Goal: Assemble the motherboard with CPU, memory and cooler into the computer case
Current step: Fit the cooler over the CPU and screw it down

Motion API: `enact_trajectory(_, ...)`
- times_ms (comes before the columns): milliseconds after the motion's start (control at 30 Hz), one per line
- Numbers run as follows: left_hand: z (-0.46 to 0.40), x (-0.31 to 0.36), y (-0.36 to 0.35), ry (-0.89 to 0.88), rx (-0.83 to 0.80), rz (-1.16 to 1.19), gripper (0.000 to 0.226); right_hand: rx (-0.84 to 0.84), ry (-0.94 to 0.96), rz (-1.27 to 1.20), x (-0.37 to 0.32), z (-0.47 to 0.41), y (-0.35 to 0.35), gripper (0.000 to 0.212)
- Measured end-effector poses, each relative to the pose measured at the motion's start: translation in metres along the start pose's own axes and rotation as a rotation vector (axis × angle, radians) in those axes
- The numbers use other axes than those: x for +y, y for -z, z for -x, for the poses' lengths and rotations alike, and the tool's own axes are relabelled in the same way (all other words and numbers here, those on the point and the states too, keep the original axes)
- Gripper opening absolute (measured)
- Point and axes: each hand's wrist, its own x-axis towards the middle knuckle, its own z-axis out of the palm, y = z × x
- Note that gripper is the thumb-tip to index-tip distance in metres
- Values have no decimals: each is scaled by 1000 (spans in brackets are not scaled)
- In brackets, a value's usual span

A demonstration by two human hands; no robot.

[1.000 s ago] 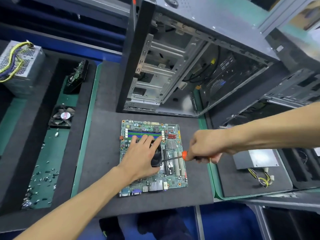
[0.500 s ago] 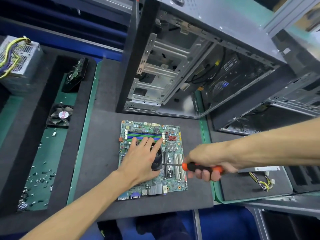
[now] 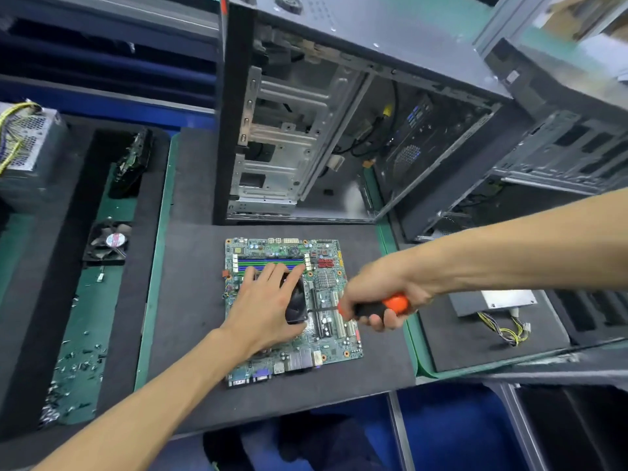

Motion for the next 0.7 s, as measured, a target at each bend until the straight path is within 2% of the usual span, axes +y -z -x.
enact_trajectory(67, -1, 2, 0, -9, -3, 1, 102, 108, 122, 299, 3, 5, 3, 29)
enact_trajectory(100, -1, 3, 0, -12, -1, 4, 101, 189, 185, 532, 6, 10, 4, 31)
enact_trajectory(200, -1, 3, 2, -13, 4, 6, 99, 541, 440, 1434, 16, 18, 5, 31)
enact_trajectory(233, -1, 4, 3, -13, 4, 6, 99, 603, 532, 1618, 18, 17, 4, 27)
enact_trajectory(300, 0, 4, 3, -16, 0, 7, 99, 607, 616, 1712, 20, 14, 0, 22)
enact_trajectory(367, 0, 3, 3, -14, -2, 5, 100, 615, 619, 1590, 19, 9, 2, 24)
enact_trajectory(433, 0, 3, 2, -13, 9, -2, 100, 571, 503, 1294, 17, 4, 1, 34)
enact_trajectory(500, 2, 4, 0, -8, 11, 5, 100, 407, 303, 916, 12, -2, -1, 42)
enact_trajectory(600, 2, 4, -3, -1, 23, 13, 100, 130, -5, 193, 12, -12, -4, 34)
enact_trajectory(700, -1, 1, -4, -2, 46, 14, 99, -116, -149, -245, 9, -8, 0, 33)
